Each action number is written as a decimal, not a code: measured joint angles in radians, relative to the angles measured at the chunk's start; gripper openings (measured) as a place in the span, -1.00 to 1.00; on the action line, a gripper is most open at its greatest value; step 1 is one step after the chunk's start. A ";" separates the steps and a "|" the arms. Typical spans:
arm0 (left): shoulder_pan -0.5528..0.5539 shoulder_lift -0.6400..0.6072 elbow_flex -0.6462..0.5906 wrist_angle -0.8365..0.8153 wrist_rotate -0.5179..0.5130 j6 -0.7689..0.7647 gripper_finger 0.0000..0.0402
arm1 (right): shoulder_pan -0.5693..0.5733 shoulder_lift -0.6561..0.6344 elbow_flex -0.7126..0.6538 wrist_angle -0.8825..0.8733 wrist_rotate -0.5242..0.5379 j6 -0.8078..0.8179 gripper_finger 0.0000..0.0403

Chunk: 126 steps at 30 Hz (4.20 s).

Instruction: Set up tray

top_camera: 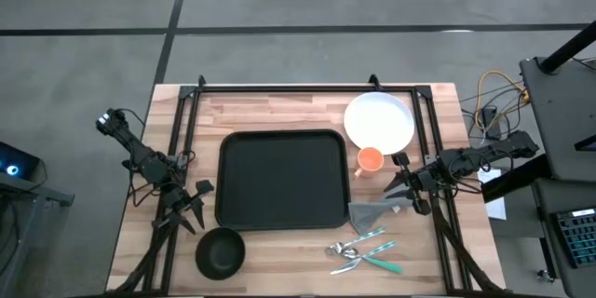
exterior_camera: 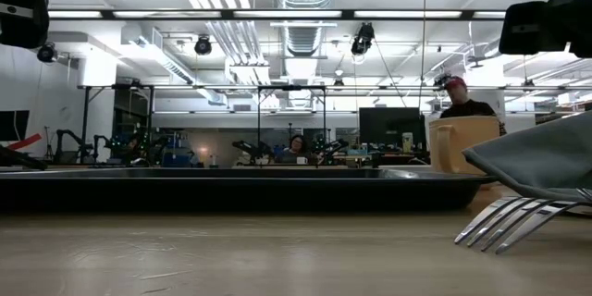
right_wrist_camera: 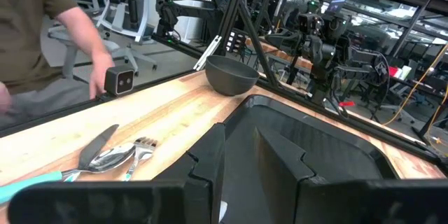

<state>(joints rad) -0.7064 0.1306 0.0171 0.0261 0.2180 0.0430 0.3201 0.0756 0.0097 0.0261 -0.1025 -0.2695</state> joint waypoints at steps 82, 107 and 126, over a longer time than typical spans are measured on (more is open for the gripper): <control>0.000 0.000 0.000 0.000 0.000 0.000 -0.50 | 0.000 0.711 0.652 -0.509 0.521 0.362 -0.65; 0.000 0.000 0.000 0.000 0.000 0.000 -0.50 | -0.059 1.075 0.757 -0.733 0.511 0.674 -0.16; 0.000 0.000 0.000 0.000 0.000 0.000 -0.50 | -0.210 1.229 0.756 -0.779 0.327 0.654 -0.33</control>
<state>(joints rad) -0.7063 0.1307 0.0172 0.0261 0.2182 0.0429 0.1106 1.3042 0.7654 -0.7530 0.2242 0.3846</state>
